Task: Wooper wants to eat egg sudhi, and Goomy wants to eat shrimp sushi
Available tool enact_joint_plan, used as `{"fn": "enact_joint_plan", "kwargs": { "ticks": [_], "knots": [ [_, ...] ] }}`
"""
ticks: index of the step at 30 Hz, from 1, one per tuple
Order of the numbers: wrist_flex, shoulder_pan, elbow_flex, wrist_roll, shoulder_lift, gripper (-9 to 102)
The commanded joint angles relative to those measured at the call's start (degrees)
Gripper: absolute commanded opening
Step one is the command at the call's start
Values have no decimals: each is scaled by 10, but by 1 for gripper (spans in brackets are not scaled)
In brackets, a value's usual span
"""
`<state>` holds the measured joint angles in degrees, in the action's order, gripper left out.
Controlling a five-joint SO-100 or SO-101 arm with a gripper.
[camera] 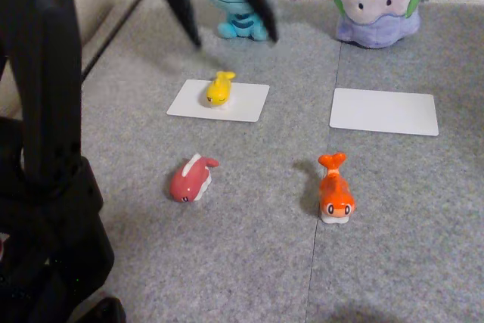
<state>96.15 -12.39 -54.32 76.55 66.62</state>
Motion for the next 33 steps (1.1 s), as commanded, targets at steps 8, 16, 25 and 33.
{"fn": "enact_joint_plan", "kwargs": {
  "ticks": [8,16,25,33],
  "knots": [
    [11,-228,-272,-255,287,36],
    [-142,-400,-410,-413,250,36],
    [-165,-401,-409,-424,66,36],
    [-221,-381,-409,-396,52,32]
  ]
}}
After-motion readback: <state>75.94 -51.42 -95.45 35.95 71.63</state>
